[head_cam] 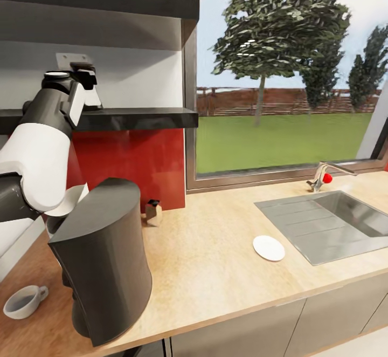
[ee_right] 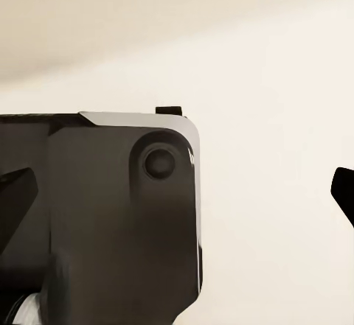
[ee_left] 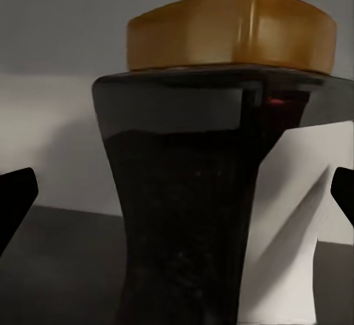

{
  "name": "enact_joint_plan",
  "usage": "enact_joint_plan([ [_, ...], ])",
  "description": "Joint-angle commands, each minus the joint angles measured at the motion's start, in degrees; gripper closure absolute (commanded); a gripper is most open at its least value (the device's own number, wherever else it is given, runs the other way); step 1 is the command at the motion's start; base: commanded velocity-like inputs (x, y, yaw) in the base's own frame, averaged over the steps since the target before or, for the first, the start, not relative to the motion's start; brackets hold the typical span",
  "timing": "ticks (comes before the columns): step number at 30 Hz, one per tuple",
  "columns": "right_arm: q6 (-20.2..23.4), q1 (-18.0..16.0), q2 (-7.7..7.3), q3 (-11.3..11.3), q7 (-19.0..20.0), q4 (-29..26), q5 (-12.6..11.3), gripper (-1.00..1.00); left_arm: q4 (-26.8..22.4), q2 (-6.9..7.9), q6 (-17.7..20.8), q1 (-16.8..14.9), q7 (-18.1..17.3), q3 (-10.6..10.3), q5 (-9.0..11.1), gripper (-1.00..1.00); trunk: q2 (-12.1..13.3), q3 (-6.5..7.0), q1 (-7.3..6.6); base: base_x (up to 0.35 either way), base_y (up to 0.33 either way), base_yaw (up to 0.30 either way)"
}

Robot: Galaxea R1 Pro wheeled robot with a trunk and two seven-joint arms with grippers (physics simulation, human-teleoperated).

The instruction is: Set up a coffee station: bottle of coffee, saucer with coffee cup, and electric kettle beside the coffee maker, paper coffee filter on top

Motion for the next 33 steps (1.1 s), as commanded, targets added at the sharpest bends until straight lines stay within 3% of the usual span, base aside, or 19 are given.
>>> enact_joint_plan([
  [1,-0.2,0.0,0.00,-0.5,0.0,0.1,0.6,-1.00,-0.1,0.04,0.3,0.0,0.0,0.1,-0.3,-1.00,0.0,-0.02,0.02,0.001,0.001,0.000],
  [13,-0.2,0.0,0.02,-0.4,0.0,0.1,0.6,-1.00,-0.1,0.23,0.3,0.0,0.0,0.0,-0.3,-1.00,0.0,-0.02,0.02,0.109,0.000,0.000],
  [33,-0.2,0.0,0.02,-0.4,0.0,0.1,0.6,-1.00,-0.1,0.23,0.2,0.1,0.0,0.0,-0.3,-1.00,0.0,-0.02,0.02,0.006,0.000,0.000],
])
